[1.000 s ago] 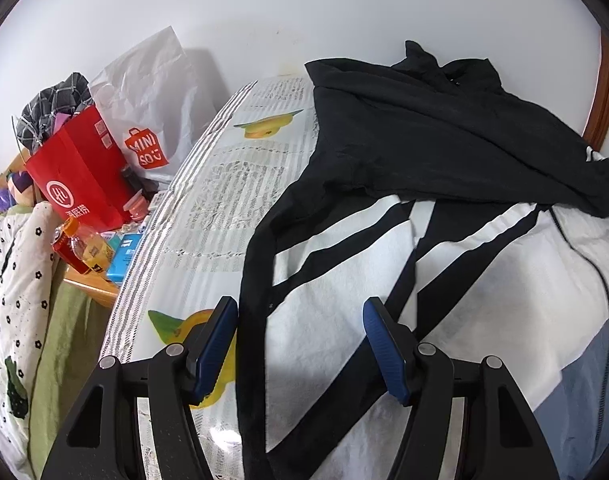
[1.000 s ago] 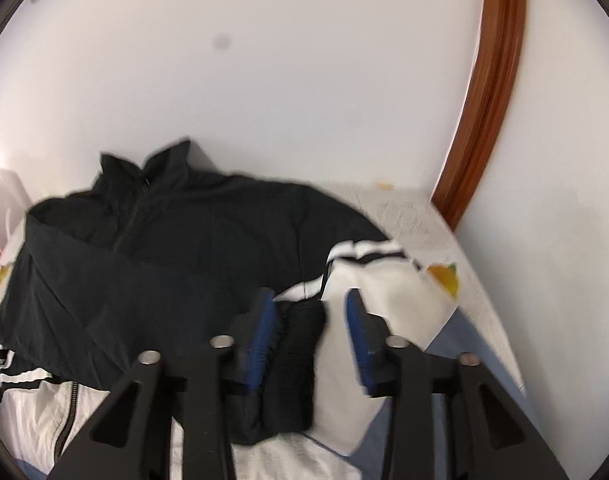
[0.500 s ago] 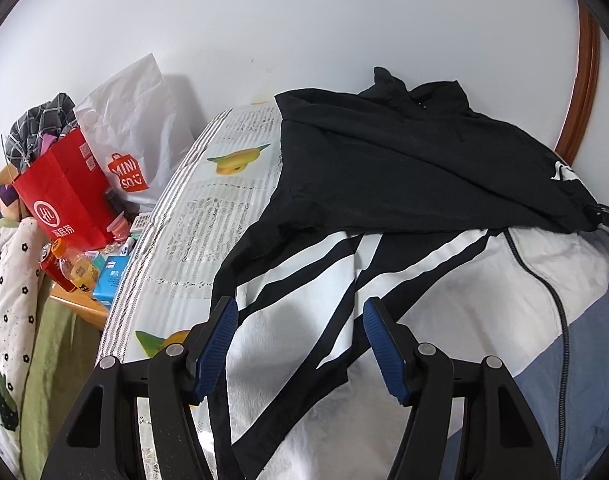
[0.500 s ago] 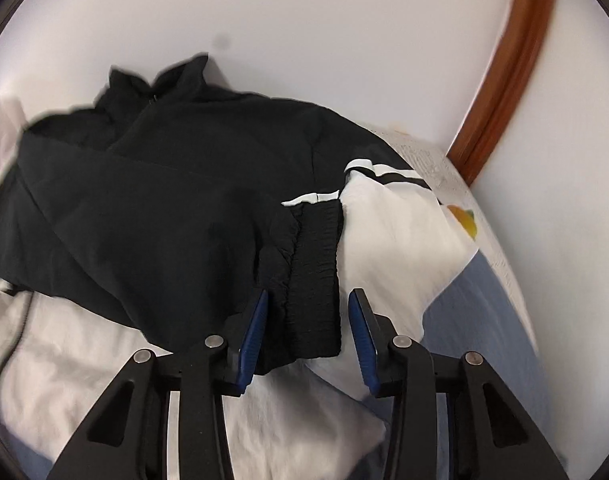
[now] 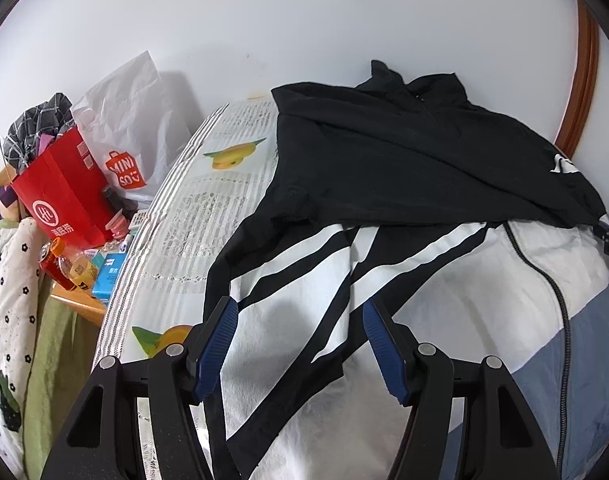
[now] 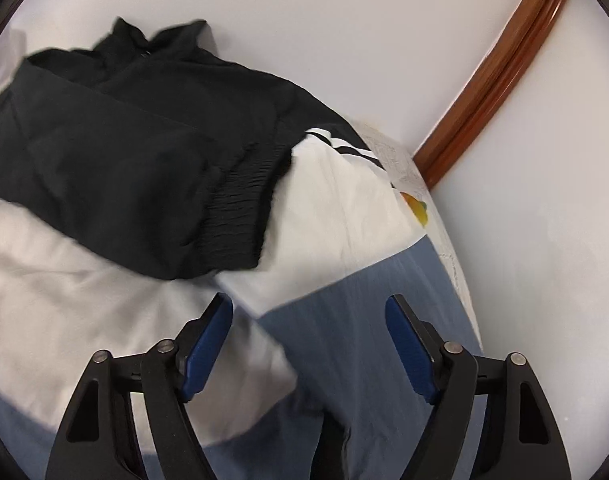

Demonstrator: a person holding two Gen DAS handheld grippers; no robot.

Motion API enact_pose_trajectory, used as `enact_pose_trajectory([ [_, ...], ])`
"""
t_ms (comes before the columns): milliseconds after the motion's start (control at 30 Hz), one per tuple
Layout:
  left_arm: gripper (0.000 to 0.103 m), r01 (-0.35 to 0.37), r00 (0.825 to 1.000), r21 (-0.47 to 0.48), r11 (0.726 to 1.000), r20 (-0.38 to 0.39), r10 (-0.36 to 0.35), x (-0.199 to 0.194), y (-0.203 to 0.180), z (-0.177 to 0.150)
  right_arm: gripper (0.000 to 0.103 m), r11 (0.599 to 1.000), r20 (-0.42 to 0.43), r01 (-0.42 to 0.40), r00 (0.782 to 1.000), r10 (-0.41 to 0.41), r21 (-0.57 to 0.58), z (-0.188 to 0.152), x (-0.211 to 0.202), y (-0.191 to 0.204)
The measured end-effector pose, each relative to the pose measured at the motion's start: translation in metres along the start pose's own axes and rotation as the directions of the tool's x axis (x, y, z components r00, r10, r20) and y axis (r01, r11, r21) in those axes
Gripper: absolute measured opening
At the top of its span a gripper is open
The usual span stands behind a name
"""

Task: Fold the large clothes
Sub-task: 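Grasp the blue sleeve cuff with the right gripper, then fold the blue sleeve across the jacket front with the right gripper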

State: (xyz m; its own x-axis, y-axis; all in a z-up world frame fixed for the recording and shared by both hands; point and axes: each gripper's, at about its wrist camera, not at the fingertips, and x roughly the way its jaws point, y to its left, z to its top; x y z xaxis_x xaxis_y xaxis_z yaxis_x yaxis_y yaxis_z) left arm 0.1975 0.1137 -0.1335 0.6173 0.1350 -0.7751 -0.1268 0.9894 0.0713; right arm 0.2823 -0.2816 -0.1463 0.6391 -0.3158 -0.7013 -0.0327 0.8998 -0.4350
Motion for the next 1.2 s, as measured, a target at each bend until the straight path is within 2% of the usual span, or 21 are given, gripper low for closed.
enact_pose_trajectory([
  [100, 0.063, -0.014, 1.0, -0.003, 1.0, -0.005, 0.014, 0.003, 0.0, 0.001, 0.075, 1.0, 0.027, -0.013, 1.0, 0.012, 0.01, 0.009, 0.007, 0.0],
  [167, 0.063, -0.021, 1.0, -0.008, 1.0, -0.01, 0.021, 0.006, 0.0, 0.001, 0.054, 1.0, 0.025, -0.017, 1.0, 0.017, 0.008, 0.016, 0.017, 0.003],
  [200, 0.063, -0.022, 1.0, -0.012, 1.0, -0.013, 0.022, 0.006, 0.001, 0.001, 0.025, 0.999, 0.007, -0.031, 1.0, 0.031, 0.03, 0.019, 0.025, -0.001],
  [233, 0.063, -0.021, 1.0, -0.015, 1.0, -0.016, 0.021, 0.007, 0.001, 0.0, 0.014, 0.996, -0.01, -0.041, 0.999, 0.042, 0.076, 0.021, 0.031, -0.008],
  [300, 0.063, -0.024, 1.0, -0.019, 1.0, -0.021, 0.023, 0.007, 0.003, 0.0, 0.014, 0.964, 0.022, -0.142, 0.99, 0.141, 0.227, 0.02, 0.035, -0.036],
  [367, 0.063, -0.028, 0.999, -0.021, 0.999, -0.022, 0.028, 0.007, 0.004, -0.001, 0.013, 0.916, 0.057, -0.19, 0.982, 0.182, 0.352, 0.014, 0.033, -0.061],
  [433, 0.063, -0.029, 0.999, -0.019, 0.999, -0.024, 0.029, 0.007, 0.005, -0.002, 0.015, 0.884, 0.078, -0.184, 0.983, 0.167, 0.43, 0.007, 0.031, -0.081],
  [500, 0.063, -0.031, 0.999, -0.015, 0.999, -0.024, 0.03, 0.006, 0.005, -0.002, 0.018, 0.868, 0.073, -0.209, 0.978, 0.198, 0.45, 0.004, 0.031, -0.09],
  [567, 0.063, -0.027, 0.999, -0.019, 0.999, -0.022, 0.027, 0.006, 0.005, -0.002, 0.023, 0.877, 0.07, -0.196, 0.98, 0.185, 0.438, 0.003, 0.025, -0.089],
  [667, 0.063, -0.015, 1.0, -0.022, 1.0, -0.015, 0.015, 0.003, 0.004, -0.001, 0.034, 0.914, 0.09, -0.164, 0.986, 0.141, 0.372, 0.007, 0.002, -0.075],
  [733, 0.063, -0.006, 1.0, -0.017, 1.0, -0.006, 0.006, -0.001, 0.002, 0.001, 0.041, 0.921, 0.121, -0.171, 0.983, 0.136, 0.351, 0.004, -0.015, -0.074],
  [800, 0.063, 0.002, 1.0, -0.012, 1.0, 0.005, -0.002, -0.006, 0.0, 0.001, 0.055, 0.922, 0.131, -0.172, 0.982, 0.134, 0.348, -0.005, -0.033, -0.077],
  [833, 0.063, 0.009, 1.0, -0.012, 1.0, 0.011, -0.009, -0.009, 0.0, 0.001, 0.059, 0.921, 0.133, -0.164, 0.983, 0.124, 0.352, -0.015, -0.042, -0.082],
  [933, 0.063, 0.027, 0.999, -0.013, 1.0, 0.03, -0.026, -0.018, -0.003, 0.0, 0.062, 0.921, 0.112, -0.11, 0.991, 0.072, 0.374, -0.042, -0.057, -0.098],
  [1033, 0.063, 0.043, 0.998, -0.01, 0.999, 0.044, -0.042, -0.024, -0.005, -0.001, 0.068, 0.922, 0.05, -0.047, 0.998, 0.03, 0.384, -0.081, -0.069, -0.119],
  [1200, 0.063, 0.074, 0.996, 0.0, 0.997, 0.049, -0.074, -0.031, -0.011, -0.005, 0.073, 0.896, -0.042, 0.012, 0.999, 0.008, 0.444, -0.146, -0.082, -0.157],
])
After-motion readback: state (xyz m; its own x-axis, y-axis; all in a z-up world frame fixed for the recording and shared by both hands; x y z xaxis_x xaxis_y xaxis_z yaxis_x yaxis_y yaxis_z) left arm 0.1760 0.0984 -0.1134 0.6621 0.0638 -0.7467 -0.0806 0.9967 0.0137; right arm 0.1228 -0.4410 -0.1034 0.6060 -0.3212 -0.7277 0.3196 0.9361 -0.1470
